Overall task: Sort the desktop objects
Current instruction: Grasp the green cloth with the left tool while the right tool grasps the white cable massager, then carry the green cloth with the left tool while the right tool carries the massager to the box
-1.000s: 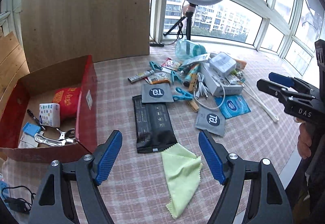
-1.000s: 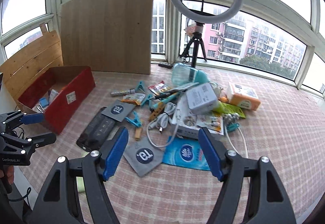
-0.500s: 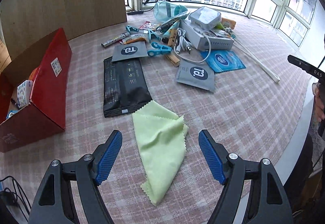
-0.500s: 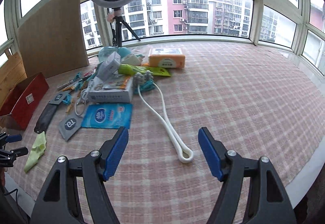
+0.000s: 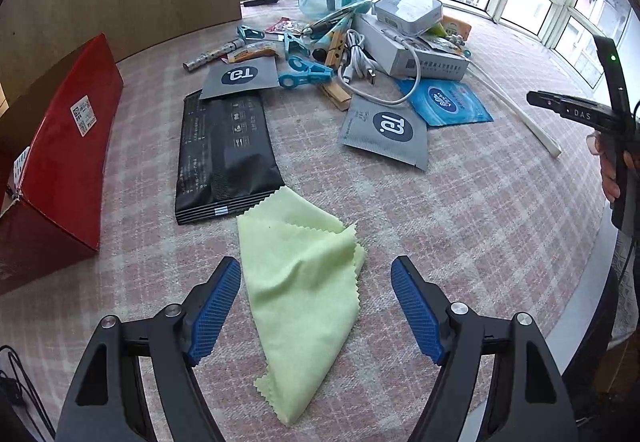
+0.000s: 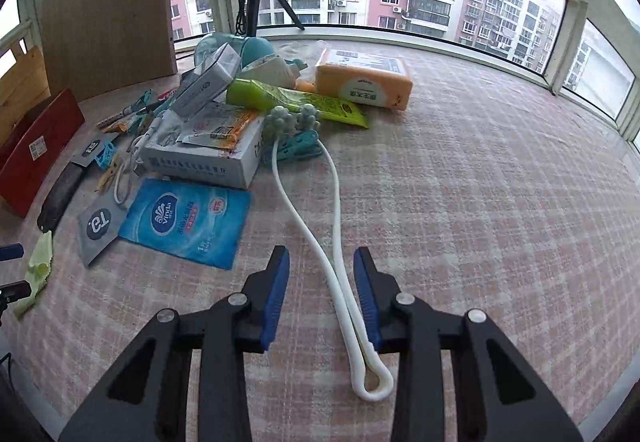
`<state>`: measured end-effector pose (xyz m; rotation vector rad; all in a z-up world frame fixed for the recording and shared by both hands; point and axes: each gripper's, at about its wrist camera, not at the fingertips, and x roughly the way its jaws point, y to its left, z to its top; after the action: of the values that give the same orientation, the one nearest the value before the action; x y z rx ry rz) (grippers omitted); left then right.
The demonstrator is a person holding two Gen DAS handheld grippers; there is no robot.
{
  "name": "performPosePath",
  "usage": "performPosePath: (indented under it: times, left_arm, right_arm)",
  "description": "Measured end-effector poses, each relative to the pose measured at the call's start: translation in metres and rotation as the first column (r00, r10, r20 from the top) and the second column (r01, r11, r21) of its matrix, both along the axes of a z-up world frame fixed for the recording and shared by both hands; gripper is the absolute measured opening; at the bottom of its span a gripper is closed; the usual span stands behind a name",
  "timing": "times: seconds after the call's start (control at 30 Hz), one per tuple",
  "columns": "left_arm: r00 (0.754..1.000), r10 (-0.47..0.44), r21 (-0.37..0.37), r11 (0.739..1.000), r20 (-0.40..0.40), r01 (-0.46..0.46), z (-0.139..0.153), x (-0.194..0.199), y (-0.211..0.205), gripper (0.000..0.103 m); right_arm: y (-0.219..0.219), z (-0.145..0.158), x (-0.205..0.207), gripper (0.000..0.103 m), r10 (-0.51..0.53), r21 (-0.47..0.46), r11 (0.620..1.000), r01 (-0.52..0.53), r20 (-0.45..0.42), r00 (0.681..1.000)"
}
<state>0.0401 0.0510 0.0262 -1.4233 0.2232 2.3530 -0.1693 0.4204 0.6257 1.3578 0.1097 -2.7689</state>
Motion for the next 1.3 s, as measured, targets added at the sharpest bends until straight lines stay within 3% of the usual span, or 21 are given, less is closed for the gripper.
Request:
performPosePath:
  times: [0.2,0.57,0.63,0.73,0.83,0.87,1.03,1.1,1.3]
  left_arm:
    - [1.000,-0.021,-0.035,0.999,0.017,0.022,-0.009,0.001,0.008,0.075]
    - [0.999,-0.038,-0.071,0.997,0.020,0.040,-0.017,-0.006,0.010,0.069]
    - [0.999,-0.033,-0.071,0.997,0.014,0.034,-0.016,-0.007,0.008,0.064]
    - [1.000,-0.022,-0.060,0.998,0.007,0.022,-0.013,-0.007,0.003,0.045]
    - [1.000,-0.010,-0.019,1.000,0.017,0.010,-0.010,-0.008,-0.006,0.018]
    - [1.000,-0.010,0.000,1.000,0.025,0.010,-0.009,-0.008,-0.008,0.003]
    - [0.999,-0.020,0.062,0.998,0.041,0.018,-0.005,-0.003,-0.015,0.003]
    - [0.999,-0.021,0.080,0.997,0.028,0.019,0.002,-0.001,-0.017,0.003]
    - [1.000,-0.021,0.128,0.992,-0.016,0.023,0.025,0.003,-0.024,0.003]
  right_arm:
    - [-0.024,-0.018,-0.031,0.033,0.051,0.095,0.994,-0.056,0.055,0.997]
    - [-0.035,-0.034,-0.059,0.033,0.113,0.059,0.991,-0.121,0.122,0.986]
    - [-0.032,-0.034,-0.062,0.033,0.115,0.027,0.993,-0.119,0.132,0.985]
    - [-0.027,-0.033,-0.064,0.033,0.116,-0.012,0.993,-0.116,0.145,0.983]
    - [-0.025,-0.032,-0.061,0.020,0.118,-0.007,0.993,-0.118,0.152,0.981]
    - [-0.024,-0.032,-0.060,0.012,0.116,-0.013,0.993,-0.116,0.156,0.981]
    - [-0.020,-0.028,-0.053,0.009,0.116,-0.044,0.993,-0.110,0.160,0.980]
    - [-0.018,-0.024,-0.049,0.005,0.114,-0.078,0.992,-0.103,0.155,0.981]
    - [-0.002,0.001,-0.028,0.005,0.083,-0.176,0.982,-0.064,0.100,0.992]
